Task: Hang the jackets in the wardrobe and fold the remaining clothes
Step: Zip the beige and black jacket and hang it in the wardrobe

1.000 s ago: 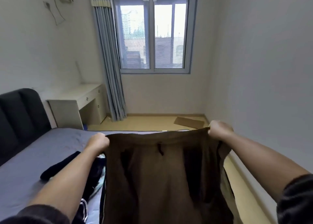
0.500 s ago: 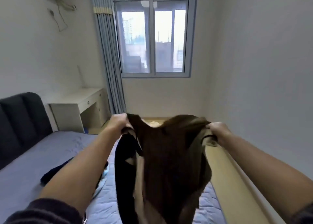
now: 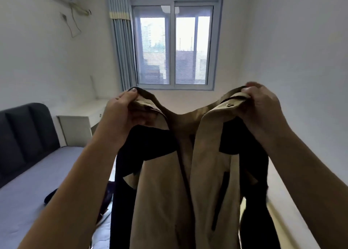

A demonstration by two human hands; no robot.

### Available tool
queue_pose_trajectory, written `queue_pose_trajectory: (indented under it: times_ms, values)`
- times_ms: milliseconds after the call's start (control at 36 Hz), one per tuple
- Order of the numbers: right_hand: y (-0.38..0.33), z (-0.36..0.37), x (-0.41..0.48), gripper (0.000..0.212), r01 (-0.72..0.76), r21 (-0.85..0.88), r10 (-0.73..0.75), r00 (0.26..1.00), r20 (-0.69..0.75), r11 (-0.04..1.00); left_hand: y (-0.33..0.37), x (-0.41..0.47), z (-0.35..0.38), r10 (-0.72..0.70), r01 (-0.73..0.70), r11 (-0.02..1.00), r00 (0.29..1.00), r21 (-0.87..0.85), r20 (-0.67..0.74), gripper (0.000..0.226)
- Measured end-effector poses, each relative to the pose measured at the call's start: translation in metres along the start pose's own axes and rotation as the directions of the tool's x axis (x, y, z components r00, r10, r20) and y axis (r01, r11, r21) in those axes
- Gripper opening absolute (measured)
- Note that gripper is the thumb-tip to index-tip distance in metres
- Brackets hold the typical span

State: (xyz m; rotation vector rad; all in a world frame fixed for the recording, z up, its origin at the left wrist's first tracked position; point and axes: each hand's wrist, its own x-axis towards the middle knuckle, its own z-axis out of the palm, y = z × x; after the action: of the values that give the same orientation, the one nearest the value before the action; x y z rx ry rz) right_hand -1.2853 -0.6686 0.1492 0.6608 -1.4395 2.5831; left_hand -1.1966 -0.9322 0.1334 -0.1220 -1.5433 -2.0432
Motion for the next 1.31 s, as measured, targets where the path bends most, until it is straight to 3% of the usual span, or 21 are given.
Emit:
queue_pose_trajectory:
  times_ms: [83, 194, 278, 389, 500, 556, 611, 667, 722, 806, 917, 1056, 1111, 1167, 1306]
  values:
    - [0.037, -0.010, 0.012, 0.025, -0.131, -0.156, 0.137, 0.990, 0.027, 0.979, -0.037, 0.020, -0.005, -0.101, 0.106, 0.992, 0.992, 0.062, -0.073, 0.031]
    - [0.113, -0.024, 0.040, 0.029, -0.321, -0.352, 0.312, 0.946, -0.083, 0.879, -0.122, 0.055, -0.009, -0.222, 0.273, 0.930, 0.951, 0.245, -0.217, 0.027]
    - [0.158, -0.034, 0.076, 0.020, -0.333, -0.481, 0.356, 0.933, -0.045, 0.811, -0.172, 0.089, -0.009, -0.279, 0.306, 0.861, 0.952, 0.407, -0.124, 0.018]
    - [0.204, -0.052, 0.101, 0.070, -0.398, -0.596, 0.580, 0.801, 0.145, 0.698, -0.220, 0.110, -0.012, -0.488, 0.463, 0.796, 0.872, 0.390, -0.038, 0.041]
    - [0.281, -0.089, 0.049, 0.069, -0.448, -0.693, 0.693, 0.714, 0.104, 0.565, -0.300, 0.059, -0.053, -0.495, 0.520, 0.693, 0.847, 0.499, -0.193, 0.044]
    - [0.326, -0.117, -0.004, 0.067, -0.514, -0.720, 0.765, 0.642, 0.037, 0.467, -0.344, 0.006, -0.080, -0.568, 0.618, 0.597, 0.776, 0.511, -0.273, 0.032]
    - [0.363, -0.146, -0.061, 0.069, -0.587, -0.742, 0.843, 0.535, -0.055, 0.324, -0.376, -0.051, -0.105, -0.674, 0.732, 0.470, 0.658, 0.493, -0.335, 0.020]
    - [0.399, -0.173, -0.113, 0.070, -0.622, -0.760, 0.901, 0.418, -0.116, 0.190, -0.405, -0.102, -0.124, -0.752, 0.819, 0.354, 0.536, 0.451, -0.382, 0.019]
    - [0.415, -0.190, -0.155, 0.069, -0.626, -0.774, 0.921, 0.349, -0.173, 0.092, -0.417, -0.143, -0.135, -0.796, 0.877, 0.294, 0.445, 0.381, -0.410, 0.023]
    - [0.443, -0.213, -0.219, 0.064, -0.573, -0.816, 0.952, 0.205, -0.228, -0.072, -0.446, -0.209, -0.155, -0.849, 0.942, 0.165, 0.286, 0.291, -0.444, 0.024]
    - [0.484, -0.241, -0.299, 0.057, -0.483, -0.848, 0.958, 0.058, -0.279, -0.218, -0.495, -0.299, -0.187, -0.875, 0.979, -0.018, 0.082, 0.201, -0.477, 0.022]
    - [0.540, -0.265, -0.368, 0.052, -0.293, -0.901, 0.947, -0.107, -0.303, -0.321, -0.561, -0.389, -0.221, -0.861, 0.963, -0.172, -0.046, 0.205, -0.506, 0.024]
    - [0.565, -0.269, -0.386, 0.053, -0.206, -0.931, 0.953, -0.096, -0.289, -0.303, -0.585, -0.413, -0.231, -0.852, 0.961, -0.214, -0.097, 0.174, -0.515, 0.025]
    - [0.591, -0.269, -0.398, 0.049, -0.147, -0.955, 0.966, -0.036, -0.256, -0.259, -0.605, -0.428, -0.240, -0.843, 0.961, -0.237, -0.129, 0.146, -0.522, 0.025]
    - [0.657, -0.254, -0.404, 0.056, -0.124, -0.984, 0.981, 0.131, -0.145, -0.129, -0.646, -0.430, -0.262, -0.822, 0.986, -0.134, -0.055, 0.099, -0.567, 0.015]
